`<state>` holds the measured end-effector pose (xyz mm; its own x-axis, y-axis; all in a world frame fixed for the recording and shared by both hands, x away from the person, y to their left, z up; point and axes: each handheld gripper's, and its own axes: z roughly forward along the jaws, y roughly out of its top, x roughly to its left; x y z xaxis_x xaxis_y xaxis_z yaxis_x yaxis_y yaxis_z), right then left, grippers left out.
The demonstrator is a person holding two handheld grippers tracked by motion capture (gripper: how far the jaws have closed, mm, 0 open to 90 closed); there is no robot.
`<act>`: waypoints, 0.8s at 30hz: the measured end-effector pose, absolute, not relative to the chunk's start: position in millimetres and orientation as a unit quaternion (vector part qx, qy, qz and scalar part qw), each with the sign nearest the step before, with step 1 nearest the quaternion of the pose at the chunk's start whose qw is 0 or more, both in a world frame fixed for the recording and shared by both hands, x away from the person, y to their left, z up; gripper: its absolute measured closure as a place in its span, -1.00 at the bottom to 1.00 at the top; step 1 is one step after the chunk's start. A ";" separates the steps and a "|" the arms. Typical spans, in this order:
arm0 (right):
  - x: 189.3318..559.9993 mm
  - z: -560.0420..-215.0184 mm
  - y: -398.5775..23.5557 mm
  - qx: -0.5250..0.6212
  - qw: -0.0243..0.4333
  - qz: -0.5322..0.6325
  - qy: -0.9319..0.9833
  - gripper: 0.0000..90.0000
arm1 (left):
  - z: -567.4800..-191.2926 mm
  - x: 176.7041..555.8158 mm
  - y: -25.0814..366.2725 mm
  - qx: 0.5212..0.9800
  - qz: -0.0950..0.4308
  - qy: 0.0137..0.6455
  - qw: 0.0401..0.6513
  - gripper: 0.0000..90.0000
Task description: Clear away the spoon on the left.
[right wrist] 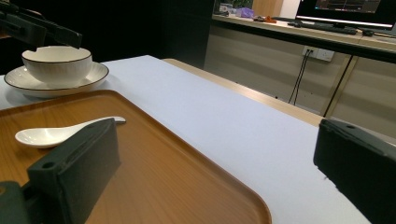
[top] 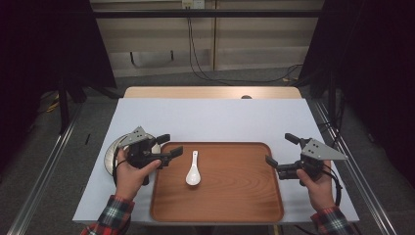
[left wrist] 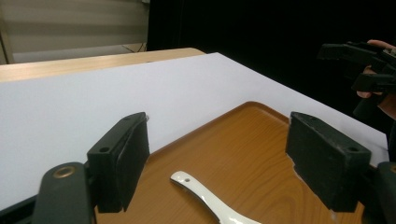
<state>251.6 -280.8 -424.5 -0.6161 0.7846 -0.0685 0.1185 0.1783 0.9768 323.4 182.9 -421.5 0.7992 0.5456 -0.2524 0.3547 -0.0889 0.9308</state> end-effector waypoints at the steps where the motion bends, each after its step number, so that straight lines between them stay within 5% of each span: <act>1: 251.5 -424.5 -280.8 0.320 0.299 0.556 0.707 -1.00 | -421.0 323.5 183.4 0.734 0.081 0.305 0.601 -0.58; 24: 251.2 -424.6 -280.5 0.320 0.296 0.555 0.709 -1.00 | -411.2 324.2 203.5 0.725 0.078 0.306 0.612 -0.85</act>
<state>251.2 -280.5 -424.6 -0.6203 0.7817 -0.0648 0.1254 0.1804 0.9756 324.2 203.5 -411.2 0.8002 0.5394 -0.2623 0.3490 -0.0630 0.9350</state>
